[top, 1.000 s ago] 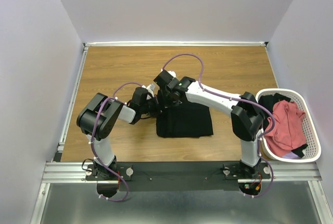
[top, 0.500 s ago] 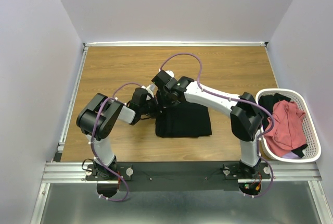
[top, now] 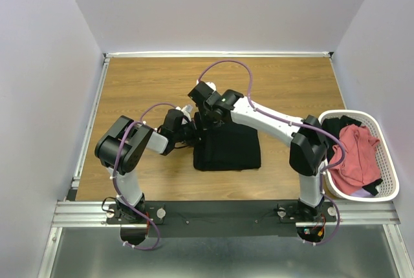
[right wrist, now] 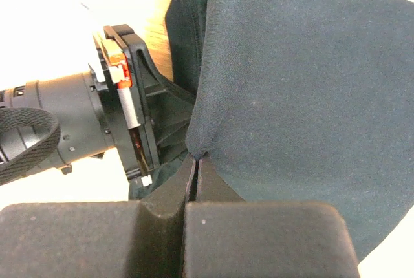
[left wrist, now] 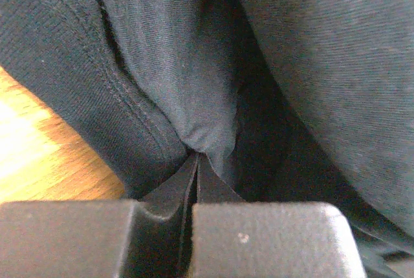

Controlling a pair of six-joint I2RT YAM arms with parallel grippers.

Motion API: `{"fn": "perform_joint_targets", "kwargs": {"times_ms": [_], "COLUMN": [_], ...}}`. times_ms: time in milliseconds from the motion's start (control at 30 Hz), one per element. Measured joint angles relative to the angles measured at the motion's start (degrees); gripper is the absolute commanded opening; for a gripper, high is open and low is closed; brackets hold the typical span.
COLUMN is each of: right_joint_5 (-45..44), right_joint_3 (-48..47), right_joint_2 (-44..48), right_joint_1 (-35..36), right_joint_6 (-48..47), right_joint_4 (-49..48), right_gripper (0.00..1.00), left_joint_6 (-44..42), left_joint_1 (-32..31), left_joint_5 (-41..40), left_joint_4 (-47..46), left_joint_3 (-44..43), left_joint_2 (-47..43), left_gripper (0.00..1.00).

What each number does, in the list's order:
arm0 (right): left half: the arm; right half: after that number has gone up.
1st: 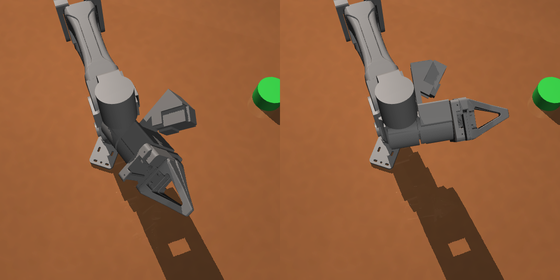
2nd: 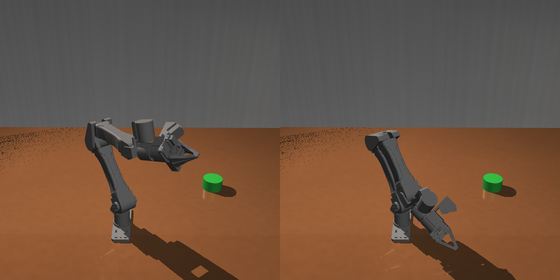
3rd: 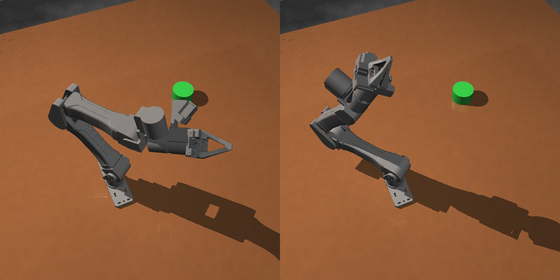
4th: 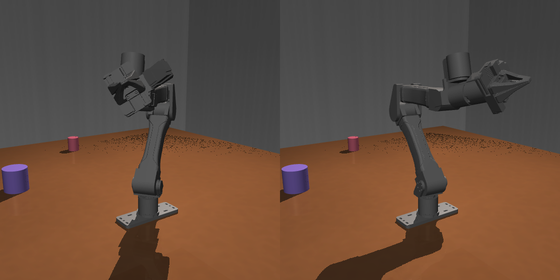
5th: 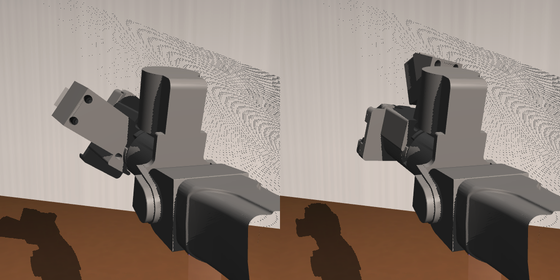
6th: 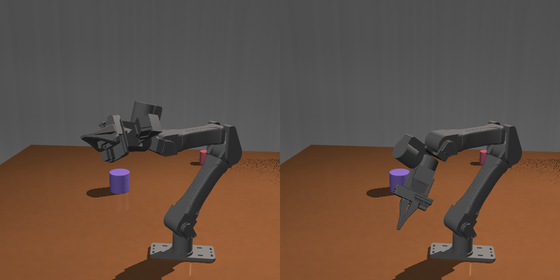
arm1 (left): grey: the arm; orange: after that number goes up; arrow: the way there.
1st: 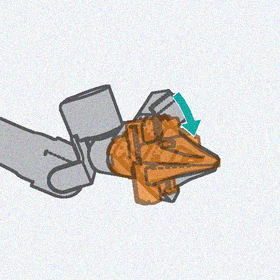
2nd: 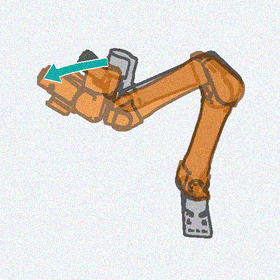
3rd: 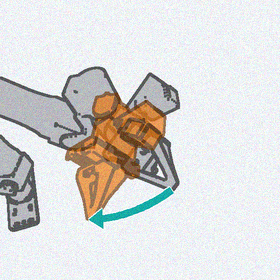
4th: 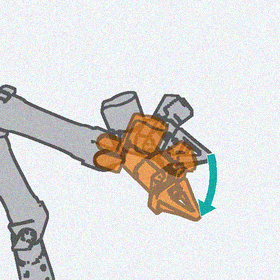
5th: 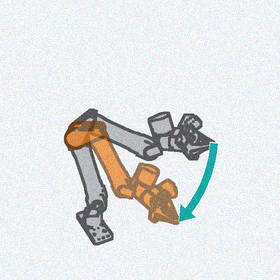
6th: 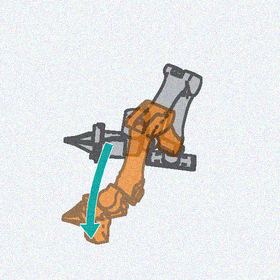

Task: Fold and stack the t-shirts
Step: Fold the tshirt

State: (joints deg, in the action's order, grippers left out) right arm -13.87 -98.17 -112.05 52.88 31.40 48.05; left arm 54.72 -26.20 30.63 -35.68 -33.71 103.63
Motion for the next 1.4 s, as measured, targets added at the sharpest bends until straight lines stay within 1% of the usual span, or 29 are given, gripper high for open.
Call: {"fn": "perform_joint_targets", "kwargs": {"times_ms": [300, 700, 1400], "right_joint_5": [0.9, 2.0, 5.6], "right_joint_3": [-1.0, -1.9, -1.6], "right_joint_2": [-0.2, -4.7, -2.7], "right_joint_1": [0.9, 1.9, 1.9], "right_joint_6": [0.0, 0.1, 2.1], "right_joint_4": [1.0, 0.5, -3.0], "right_gripper": [0.01, 0.01, 0.01], "left_joint_6": [0.0, 0.0, 0.0], "left_joint_1": [0.0, 0.0, 0.0], "left_joint_5": [0.0, 0.0, 0.0], "left_joint_4": [0.0, 0.0, 0.0], "left_joint_3": [0.0, 0.0, 0.1], "left_joint_2": [0.0, 0.0, 0.0], "left_gripper": [0.06, 0.06, 0.06]}}
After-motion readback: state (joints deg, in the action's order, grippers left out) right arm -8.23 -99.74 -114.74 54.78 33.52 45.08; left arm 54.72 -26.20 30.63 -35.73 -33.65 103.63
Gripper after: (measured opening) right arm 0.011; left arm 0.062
